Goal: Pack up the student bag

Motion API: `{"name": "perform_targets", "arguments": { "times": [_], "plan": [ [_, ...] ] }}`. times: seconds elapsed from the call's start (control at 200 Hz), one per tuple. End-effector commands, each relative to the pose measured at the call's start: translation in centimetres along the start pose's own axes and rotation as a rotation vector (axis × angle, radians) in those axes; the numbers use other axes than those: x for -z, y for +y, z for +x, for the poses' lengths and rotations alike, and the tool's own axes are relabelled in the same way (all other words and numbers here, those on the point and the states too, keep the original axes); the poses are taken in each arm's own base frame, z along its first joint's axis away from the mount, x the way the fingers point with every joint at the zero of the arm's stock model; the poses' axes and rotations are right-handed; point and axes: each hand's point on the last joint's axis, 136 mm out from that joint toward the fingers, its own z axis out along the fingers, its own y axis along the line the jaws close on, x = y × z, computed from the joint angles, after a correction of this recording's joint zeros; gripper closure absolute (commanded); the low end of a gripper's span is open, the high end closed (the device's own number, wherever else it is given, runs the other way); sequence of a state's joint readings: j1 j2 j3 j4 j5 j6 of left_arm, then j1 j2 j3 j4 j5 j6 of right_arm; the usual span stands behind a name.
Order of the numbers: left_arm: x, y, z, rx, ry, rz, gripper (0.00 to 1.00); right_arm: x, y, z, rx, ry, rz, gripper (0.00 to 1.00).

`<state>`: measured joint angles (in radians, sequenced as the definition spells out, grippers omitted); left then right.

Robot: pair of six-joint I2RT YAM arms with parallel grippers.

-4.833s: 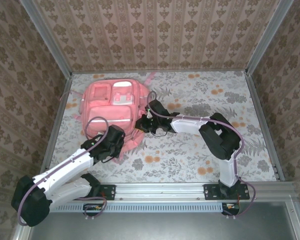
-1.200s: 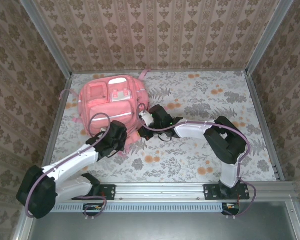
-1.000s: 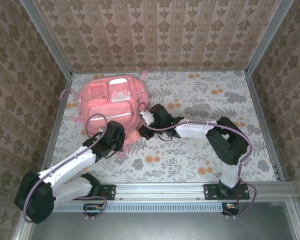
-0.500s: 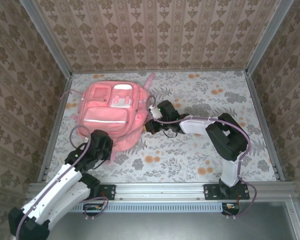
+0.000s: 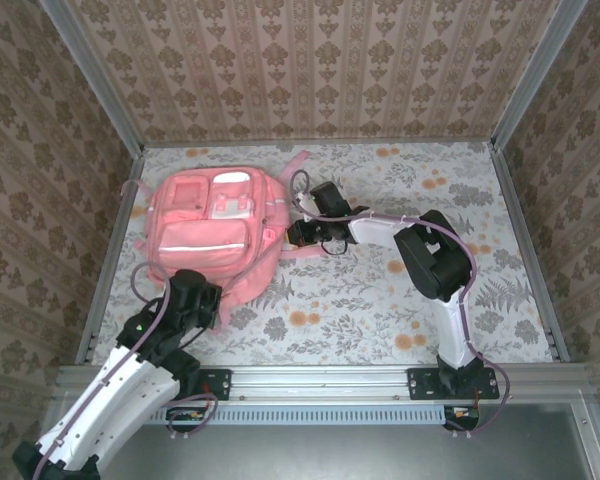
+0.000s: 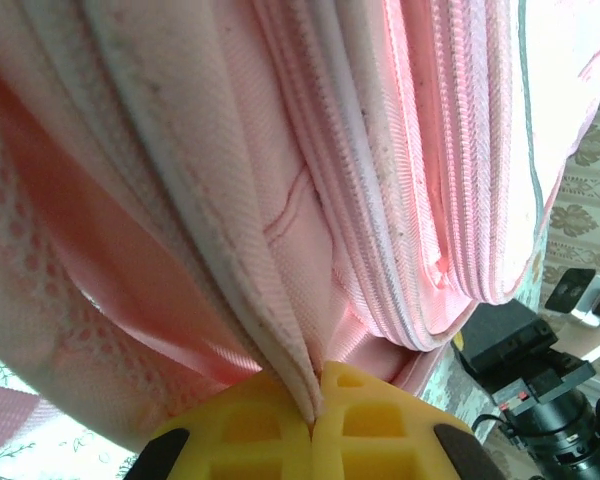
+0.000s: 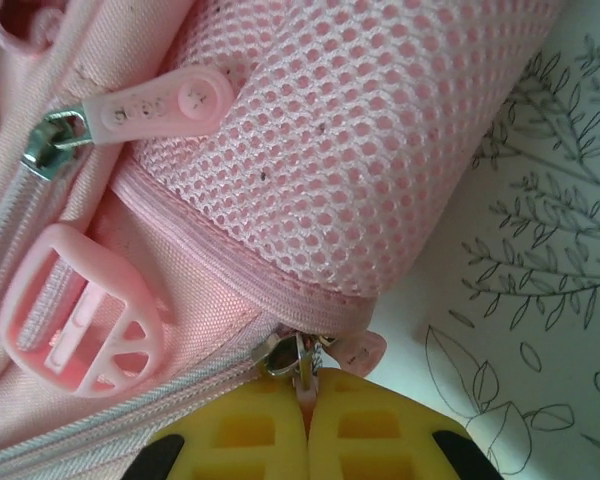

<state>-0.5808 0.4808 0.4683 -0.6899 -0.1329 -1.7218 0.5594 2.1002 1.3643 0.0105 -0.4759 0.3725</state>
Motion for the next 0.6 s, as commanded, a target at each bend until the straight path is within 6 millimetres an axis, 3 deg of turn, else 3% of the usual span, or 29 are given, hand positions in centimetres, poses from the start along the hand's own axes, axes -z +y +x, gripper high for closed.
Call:
{"name": "perform_targets", "arguments": {
  "times": [0.0, 0.03, 0.37, 0.41, 0.495, 0.595],
  "plan": [
    [-1.4, -0.5, 1.0, -0.05, 0.05, 0.013, 1.0, 2.8, -5.6, -3.9, -0.074, -0.139, 0.198, 0.75],
    [-1.9, -1.2, 1.4, -0.056, 0.059, 0.018, 1.0, 3.3, -5.5, -4.1, -0.072, -0.153, 0.202, 0.68],
    [-5.7, -10.8, 5.9, -0.25, 0.132, 0.113, 1.0, 12.2, -3.6, -5.8, -0.066, -0.315, 0.246, 0.44],
    [-6.2, -11.6, 6.5, -0.284, 0.147, 0.097, 0.85, 13.4, -3.5, -5.9, -0.061, -0.337, 0.257, 0.42],
    [-6.7, -12.9, 7.3, -0.355, 0.169, 0.062, 0.39, 15.8, -3.4, -5.9, -0.062, -0.374, 0.279, 0.36],
    [-6.2, -13.1, 6.8, -0.444, 0.147, -0.008, 0.17, 18.9, -3.5, -5.8, -0.057, -0.425, 0.331, 0.34]
  ]
}}
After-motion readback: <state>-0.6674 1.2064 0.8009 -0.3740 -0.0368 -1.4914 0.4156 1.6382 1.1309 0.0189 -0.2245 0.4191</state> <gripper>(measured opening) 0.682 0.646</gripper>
